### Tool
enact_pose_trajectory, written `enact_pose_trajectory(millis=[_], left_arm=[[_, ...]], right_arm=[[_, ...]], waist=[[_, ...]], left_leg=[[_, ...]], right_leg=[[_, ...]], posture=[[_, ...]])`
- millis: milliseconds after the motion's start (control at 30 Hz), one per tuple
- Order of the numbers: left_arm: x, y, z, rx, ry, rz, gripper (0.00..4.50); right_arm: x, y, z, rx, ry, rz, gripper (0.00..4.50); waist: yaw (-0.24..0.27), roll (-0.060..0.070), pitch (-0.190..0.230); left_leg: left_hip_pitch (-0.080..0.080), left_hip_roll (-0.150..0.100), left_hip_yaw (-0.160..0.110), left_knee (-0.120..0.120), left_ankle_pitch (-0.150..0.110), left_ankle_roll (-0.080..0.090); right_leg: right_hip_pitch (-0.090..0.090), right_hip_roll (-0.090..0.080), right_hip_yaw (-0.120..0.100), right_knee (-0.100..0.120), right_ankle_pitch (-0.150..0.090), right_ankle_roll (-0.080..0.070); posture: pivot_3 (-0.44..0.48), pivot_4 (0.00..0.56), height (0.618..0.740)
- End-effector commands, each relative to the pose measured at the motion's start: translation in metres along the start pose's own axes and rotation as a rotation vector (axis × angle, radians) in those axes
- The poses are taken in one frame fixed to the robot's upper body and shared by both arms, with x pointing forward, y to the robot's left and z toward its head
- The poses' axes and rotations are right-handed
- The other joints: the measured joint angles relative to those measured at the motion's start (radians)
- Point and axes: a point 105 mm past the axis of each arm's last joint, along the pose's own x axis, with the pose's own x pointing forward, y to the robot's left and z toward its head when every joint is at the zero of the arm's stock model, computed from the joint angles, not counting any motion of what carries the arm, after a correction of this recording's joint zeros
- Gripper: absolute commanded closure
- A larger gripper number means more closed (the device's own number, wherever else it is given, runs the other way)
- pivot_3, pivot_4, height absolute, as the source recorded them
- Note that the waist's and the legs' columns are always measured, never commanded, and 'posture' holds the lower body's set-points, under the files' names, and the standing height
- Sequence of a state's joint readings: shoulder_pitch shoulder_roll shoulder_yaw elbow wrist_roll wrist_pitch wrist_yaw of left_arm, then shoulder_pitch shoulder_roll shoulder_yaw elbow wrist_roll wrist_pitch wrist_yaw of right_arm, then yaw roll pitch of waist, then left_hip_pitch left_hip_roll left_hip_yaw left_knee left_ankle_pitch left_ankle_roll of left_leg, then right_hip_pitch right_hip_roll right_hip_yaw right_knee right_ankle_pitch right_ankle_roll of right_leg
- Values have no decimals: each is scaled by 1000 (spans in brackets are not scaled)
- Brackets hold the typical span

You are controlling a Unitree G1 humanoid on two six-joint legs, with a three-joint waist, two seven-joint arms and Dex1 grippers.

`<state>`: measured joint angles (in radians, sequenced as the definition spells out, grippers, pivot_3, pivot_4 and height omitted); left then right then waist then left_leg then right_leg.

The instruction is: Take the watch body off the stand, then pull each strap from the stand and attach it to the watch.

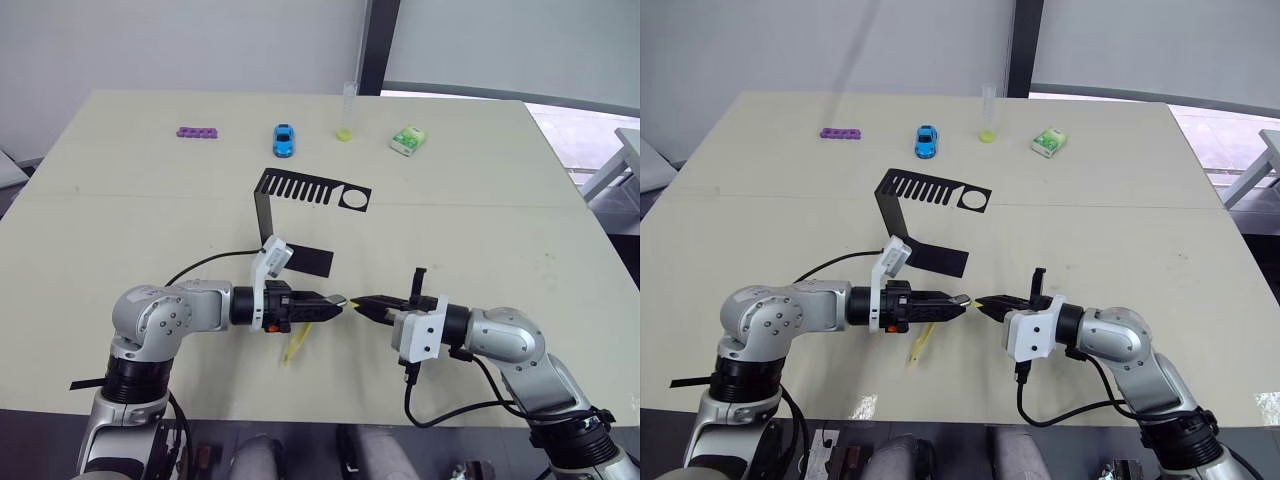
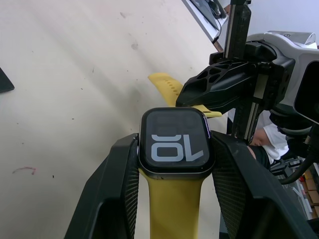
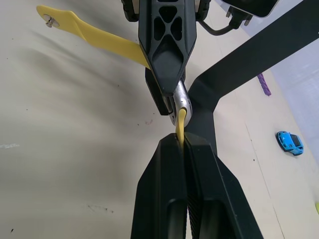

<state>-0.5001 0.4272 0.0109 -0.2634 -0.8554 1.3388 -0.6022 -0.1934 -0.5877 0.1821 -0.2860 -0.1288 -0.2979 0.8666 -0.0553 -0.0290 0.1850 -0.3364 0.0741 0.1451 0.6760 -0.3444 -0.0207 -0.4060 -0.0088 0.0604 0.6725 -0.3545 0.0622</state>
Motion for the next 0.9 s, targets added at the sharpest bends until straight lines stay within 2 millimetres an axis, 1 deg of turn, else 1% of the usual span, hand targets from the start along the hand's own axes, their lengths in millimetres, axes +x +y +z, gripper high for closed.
enact_pose_trajectory(millis=[33,900], left_arm=[[16,-20,-2,44,31,-94,2904],[19,-21,-1,53,33,-96,2904]], right_arm=[[9,-10,25,-52,-107,-40,4500],[15,-9,21,-33,-84,-42,4500]], waist=[[0,0,0],[0,0,0]], left_leg=[[0,0,0,0,0,0],[0,0,0,0,0,0]], right_leg=[[0,0,0,0,0,0],[0,0,0,0,0,0]], posture=[[0,150,740],[0,150,740]])
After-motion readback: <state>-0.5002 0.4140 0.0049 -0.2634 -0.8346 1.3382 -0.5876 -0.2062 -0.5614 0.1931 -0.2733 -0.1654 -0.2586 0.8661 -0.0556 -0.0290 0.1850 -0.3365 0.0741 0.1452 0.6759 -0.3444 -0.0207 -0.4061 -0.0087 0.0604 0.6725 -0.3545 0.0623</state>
